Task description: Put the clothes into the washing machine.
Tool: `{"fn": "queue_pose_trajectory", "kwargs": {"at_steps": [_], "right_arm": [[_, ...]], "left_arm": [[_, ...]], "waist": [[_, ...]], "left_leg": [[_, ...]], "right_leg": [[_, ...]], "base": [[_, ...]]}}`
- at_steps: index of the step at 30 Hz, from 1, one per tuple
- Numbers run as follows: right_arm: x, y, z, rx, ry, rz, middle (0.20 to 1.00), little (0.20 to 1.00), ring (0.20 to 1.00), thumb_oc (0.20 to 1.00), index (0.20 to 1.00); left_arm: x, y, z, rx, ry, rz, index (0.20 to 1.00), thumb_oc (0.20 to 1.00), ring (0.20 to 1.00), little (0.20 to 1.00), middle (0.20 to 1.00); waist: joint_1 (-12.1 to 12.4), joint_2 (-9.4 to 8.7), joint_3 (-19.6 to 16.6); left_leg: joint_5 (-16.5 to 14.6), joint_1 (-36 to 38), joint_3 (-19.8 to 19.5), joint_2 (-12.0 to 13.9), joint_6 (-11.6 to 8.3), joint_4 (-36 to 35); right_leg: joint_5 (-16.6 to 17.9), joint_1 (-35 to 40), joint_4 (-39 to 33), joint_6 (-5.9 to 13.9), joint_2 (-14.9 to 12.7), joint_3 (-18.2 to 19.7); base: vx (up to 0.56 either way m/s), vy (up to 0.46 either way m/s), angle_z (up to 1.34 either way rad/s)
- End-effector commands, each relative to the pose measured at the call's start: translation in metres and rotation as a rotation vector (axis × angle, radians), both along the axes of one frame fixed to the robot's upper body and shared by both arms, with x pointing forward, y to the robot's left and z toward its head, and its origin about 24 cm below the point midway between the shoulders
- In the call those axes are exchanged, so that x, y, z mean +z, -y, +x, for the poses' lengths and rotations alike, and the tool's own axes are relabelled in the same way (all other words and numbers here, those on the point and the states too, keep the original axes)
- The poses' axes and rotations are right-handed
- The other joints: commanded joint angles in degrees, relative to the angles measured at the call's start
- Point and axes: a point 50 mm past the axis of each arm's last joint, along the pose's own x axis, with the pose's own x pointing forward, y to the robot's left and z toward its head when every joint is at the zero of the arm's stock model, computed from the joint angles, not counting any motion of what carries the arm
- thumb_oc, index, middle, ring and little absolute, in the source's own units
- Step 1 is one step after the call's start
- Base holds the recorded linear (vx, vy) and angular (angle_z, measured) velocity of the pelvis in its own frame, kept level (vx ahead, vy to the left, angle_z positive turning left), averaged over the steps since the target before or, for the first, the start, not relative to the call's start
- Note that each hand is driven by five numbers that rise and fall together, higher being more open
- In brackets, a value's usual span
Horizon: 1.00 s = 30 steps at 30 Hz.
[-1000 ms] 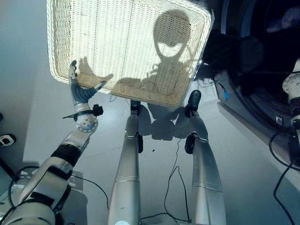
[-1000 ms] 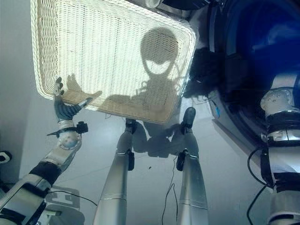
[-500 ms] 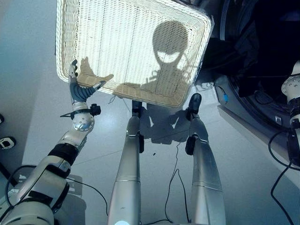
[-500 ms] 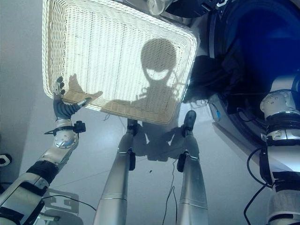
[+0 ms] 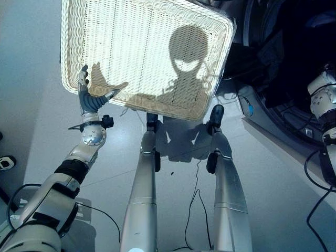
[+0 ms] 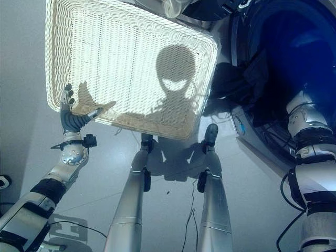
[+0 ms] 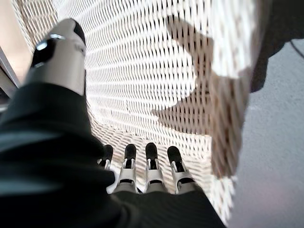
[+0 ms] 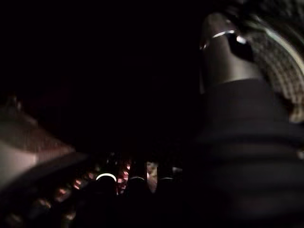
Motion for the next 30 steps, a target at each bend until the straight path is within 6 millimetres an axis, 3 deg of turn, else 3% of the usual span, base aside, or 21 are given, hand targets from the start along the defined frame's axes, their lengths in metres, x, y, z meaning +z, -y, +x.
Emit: {"fn": "queue_pose_trajectory", "kwargs": {"at_steps": [1, 2, 6, 10, 18, 30], "right_arm": [[0.071, 0.046, -0.063, -0.283, 0.084, -0.218, 1.0, 1.0, 1.0, 1.0, 1.0], [0.075, 0.034, -0.057, -0.305, 0.073, -0.291, 1.0, 1.0, 1.0, 1.0, 1.0], [0.078, 0.02, -0.052, -0.336, 0.064, -0.359, 1.0, 1.0, 1.0, 1.0, 1.0], [0.085, -0.007, -0.046, -0.426, 0.024, -0.593, 1.0, 1.0, 1.0, 1.0, 1.0], [0.067, -0.013, -0.037, -0.421, -0.022, -0.623, 1.0, 1.0, 1.0, 1.0, 1.0], [0.047, -0.025, -0.024, -0.372, -0.183, -0.861, 1.0, 1.0, 1.0, 1.0, 1.0]], "left_arm": [[0.009, -0.002, 0.001, 0.026, 0.061, -0.082, 1.0, 1.0, 1.0, 1.0, 1.0], [0.008, 0.002, 0.001, 0.019, 0.062, -0.082, 1.0, 1.0, 1.0, 1.0, 1.0], [0.008, 0.005, 0.001, 0.018, 0.066, -0.086, 1.0, 1.0, 1.0, 1.0, 1.0], [0.007, 0.01, 0.001, 0.012, 0.075, -0.094, 1.0, 1.0, 1.0, 1.0, 1.0], [0.011, 0.011, 0.003, 0.008, 0.091, -0.103, 1.0, 1.0, 1.0, 1.0, 1.0], [0.018, 0.014, 0.005, 0.009, 0.106, -0.097, 1.0, 1.0, 1.0, 1.0, 1.0]], "waist": [[-0.3, 1.14, -0.5], [-0.2, 1.47, -0.5], [-0.2, 1.64, -0.5], [-0.4, 2.24, -0.5], [-0.7, 2.6, -0.5], [-1.4, 2.08, -0.5]], "left_leg": [[-2.0, 2.6, -0.2, -4.9, 4.5, -0.9], [-2.1, 2.3, -0.3, -5.0, 4.58, -0.9], [-2.2, 2.0, -0.2, -5.1, 4.69, -0.8], [-2.5, 1.1, 0.2, -5.1, 4.8, -0.3], [-2.7, 0.4, 0.6, -5.0, 4.73, 0.0], [-2.6, -0.4, 1.0, -5.0, 4.94, 0.1]], "right_leg": [[-3.6, 2.8, 2.7, 1.19, 5.9, -5.3], [-3.7, 2.3, 2.9, 1.24, 5.9, -5.3], [-3.9, 2.0, 3.1, 1.23, 5.9, -5.2], [-4.3, 0.8, 3.8, 1.43, 5.8, -5.0], [-4.7, 0.2, 4.1, 1.53, 5.8, -4.9], [-4.3, -0.7, 4.4, 1.76, 5.9, -5.1]], "base": [[0.0, 0.0, 0.0], [0.0, 0.0, 0.0], [0.0, 0.0, 0.0], [0.0, 0.004, -0.01], [0.0, 0.001, 0.0], [0.0, 0.0, 0.0]]}}
